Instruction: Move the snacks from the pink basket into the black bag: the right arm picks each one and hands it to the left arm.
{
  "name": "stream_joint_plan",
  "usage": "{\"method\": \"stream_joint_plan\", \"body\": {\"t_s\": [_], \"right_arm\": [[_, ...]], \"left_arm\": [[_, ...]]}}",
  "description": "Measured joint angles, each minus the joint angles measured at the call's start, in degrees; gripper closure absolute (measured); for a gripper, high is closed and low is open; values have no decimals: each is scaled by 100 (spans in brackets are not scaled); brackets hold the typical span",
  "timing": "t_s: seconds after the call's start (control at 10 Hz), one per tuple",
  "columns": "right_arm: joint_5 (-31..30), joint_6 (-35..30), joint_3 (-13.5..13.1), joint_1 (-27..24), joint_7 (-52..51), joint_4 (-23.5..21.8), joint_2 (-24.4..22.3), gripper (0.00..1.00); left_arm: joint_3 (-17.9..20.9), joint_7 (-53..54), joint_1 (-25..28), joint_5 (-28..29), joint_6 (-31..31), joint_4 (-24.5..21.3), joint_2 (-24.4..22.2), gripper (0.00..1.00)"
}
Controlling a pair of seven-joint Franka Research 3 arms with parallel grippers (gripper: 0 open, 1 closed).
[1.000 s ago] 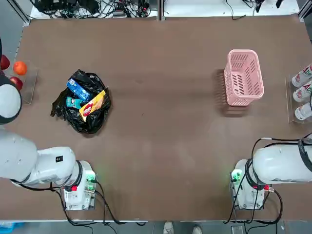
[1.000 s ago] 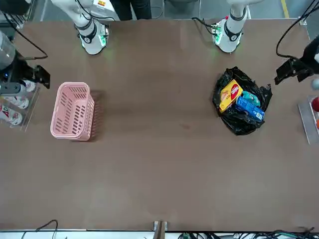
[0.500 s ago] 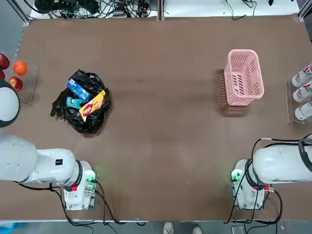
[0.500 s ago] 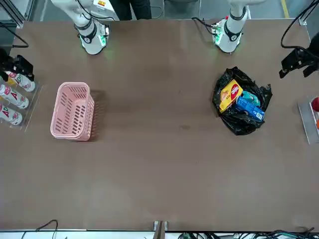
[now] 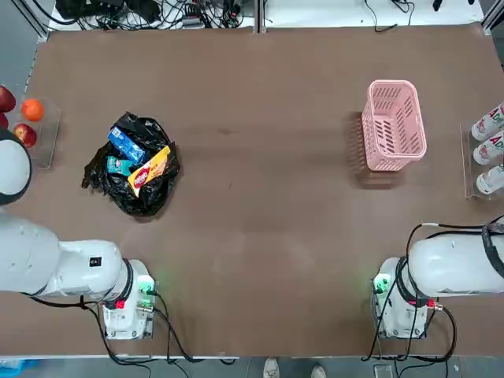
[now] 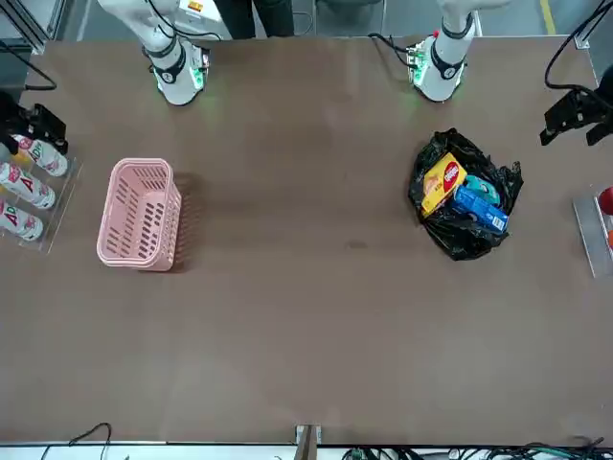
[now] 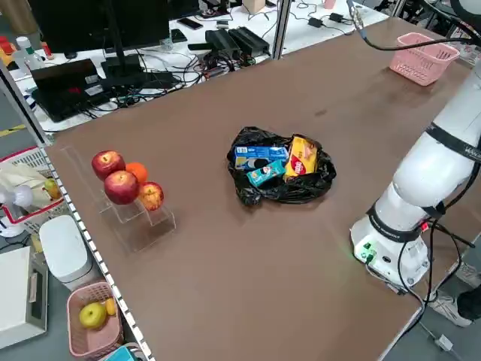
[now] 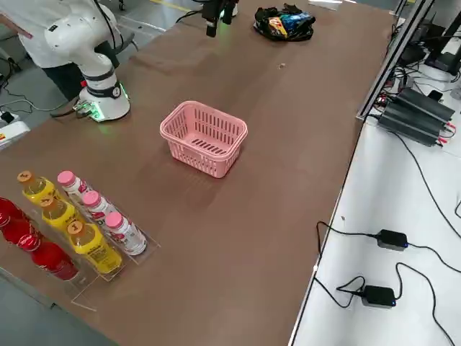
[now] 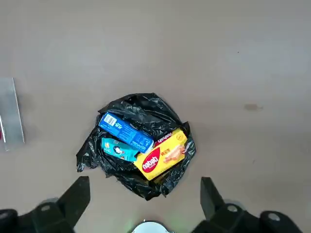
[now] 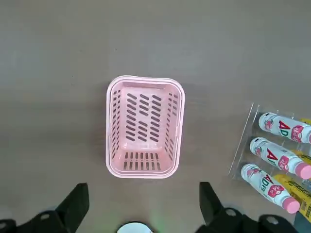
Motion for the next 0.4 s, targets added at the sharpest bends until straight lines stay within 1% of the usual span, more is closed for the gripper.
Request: {"method": "stream_joint_plan", "body": {"t_s": [0.3, 0.4], "right_arm": [[12, 2, -8, 0, 0, 6, 0, 0], [16, 101, -10, 0, 0, 5, 0, 0]], "left_arm": [[5, 9, 70, 2, 0, 0, 0, 0], [7, 9, 77, 2, 0, 0, 0, 0]]}}
